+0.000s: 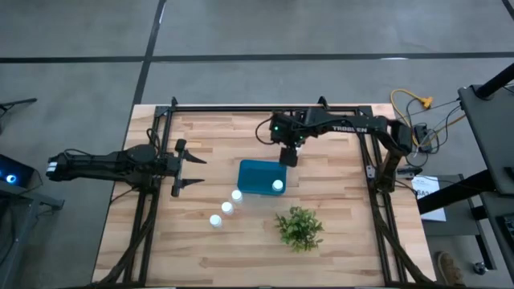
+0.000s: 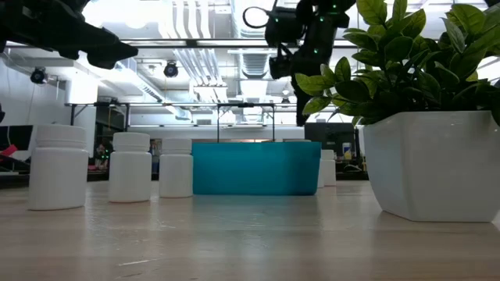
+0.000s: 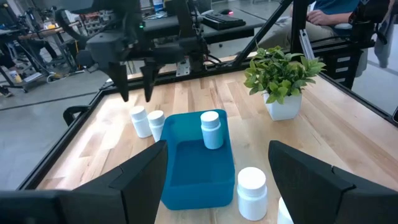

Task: Pick and place pill bottles into a basket
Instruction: Put the white pill bottle in the blue bin

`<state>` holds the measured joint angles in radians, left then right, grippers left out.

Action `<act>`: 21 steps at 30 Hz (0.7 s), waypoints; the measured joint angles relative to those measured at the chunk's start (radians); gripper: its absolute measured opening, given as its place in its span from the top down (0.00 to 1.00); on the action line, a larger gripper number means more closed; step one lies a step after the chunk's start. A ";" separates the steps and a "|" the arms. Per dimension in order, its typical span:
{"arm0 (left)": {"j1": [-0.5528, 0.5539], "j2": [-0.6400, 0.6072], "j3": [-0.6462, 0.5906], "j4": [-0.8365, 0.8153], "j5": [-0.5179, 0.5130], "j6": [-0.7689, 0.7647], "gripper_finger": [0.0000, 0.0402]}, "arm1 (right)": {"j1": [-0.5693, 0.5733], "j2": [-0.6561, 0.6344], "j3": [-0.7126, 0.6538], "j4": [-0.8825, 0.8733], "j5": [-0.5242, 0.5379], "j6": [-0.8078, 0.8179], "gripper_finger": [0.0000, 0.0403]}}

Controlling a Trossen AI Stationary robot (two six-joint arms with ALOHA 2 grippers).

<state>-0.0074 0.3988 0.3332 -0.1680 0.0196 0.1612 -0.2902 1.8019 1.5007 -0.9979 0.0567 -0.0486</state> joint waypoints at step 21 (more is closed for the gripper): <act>0.000 0.000 0.000 -0.001 0.000 -0.001 0.35 | -0.058 0.000 -0.069 -0.051 0.029 -0.035 0.48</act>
<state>-0.0074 0.3988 0.3332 -0.1688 0.0196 0.1604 -0.3481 1.8019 1.4315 -1.0487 0.0860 -0.0837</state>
